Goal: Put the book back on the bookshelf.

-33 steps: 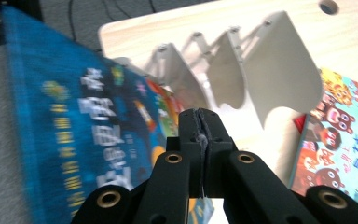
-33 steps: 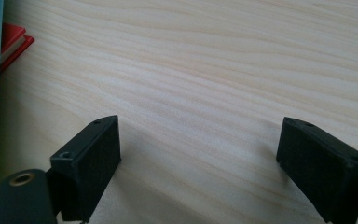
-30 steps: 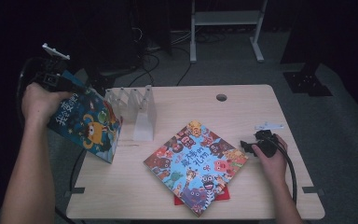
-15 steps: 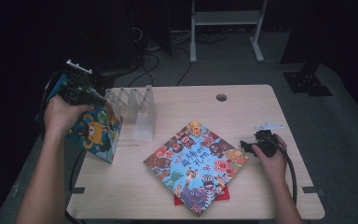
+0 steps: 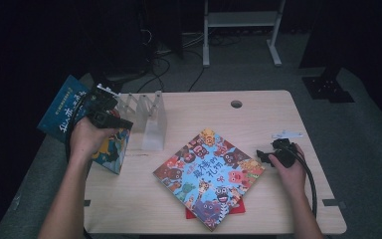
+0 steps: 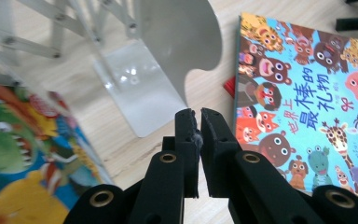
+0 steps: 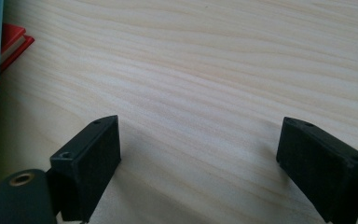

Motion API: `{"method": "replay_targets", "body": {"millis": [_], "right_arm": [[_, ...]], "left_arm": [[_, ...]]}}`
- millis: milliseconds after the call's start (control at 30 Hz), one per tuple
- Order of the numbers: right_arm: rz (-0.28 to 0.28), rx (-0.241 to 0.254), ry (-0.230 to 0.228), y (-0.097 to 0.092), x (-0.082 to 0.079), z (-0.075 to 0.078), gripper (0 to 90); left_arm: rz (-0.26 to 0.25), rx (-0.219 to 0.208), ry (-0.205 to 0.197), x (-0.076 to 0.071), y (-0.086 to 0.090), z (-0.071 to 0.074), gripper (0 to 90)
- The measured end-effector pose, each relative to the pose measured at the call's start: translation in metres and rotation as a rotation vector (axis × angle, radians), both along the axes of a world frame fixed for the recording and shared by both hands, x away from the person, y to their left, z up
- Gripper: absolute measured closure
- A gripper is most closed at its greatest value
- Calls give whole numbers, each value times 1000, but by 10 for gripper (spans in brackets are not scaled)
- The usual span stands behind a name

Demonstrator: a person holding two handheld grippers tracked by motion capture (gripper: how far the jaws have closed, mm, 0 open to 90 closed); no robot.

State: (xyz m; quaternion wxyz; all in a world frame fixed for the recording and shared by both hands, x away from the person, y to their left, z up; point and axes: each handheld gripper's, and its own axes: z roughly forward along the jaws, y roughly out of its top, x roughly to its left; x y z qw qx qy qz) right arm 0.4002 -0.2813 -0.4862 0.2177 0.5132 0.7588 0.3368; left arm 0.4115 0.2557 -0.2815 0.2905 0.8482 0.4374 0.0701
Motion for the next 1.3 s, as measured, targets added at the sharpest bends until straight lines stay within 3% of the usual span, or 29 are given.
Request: {"method": "replay_targets", "body": {"millis": [200, 267, 400, 500, 733, 967, 1067, 1100, 1300], "right_arm": [[0, -1, 0, 0, 0, 0, 123], [0, -1, 0, 0, 0, 0, 123], [0, 0, 0, 0, 0, 0, 123], [0, -1, 0, 0, 0, 0, 123], [0, -1, 0, 0, 0, 0, 123], [0, -1, 1, 0, 0, 0, 123], [0, -1, 1, 0, 0, 0, 123], [-1, -1, 1, 0, 0, 0, 122], [4, -3, 2, -1, -1, 0, 114]], "left_arm": [[-42, 12, 17, -6, -15, -23, 854], [-60, 11, 14, -9, -21, -36, 853], [-69, 23, 20, -14, -28, -54, 782], [-73, 3, 18, -18, -30, -67, 731], [-94, 18, -1, -27, -31, -94, 546], [-133, 25, -60, -42, -27, -127, 356], [-146, 20, -60, -45, -25, -135, 281], [-156, 30, -66, -48, -24, -143, 256], [-174, 71, -53, -53, -21, -163, 109]]}}
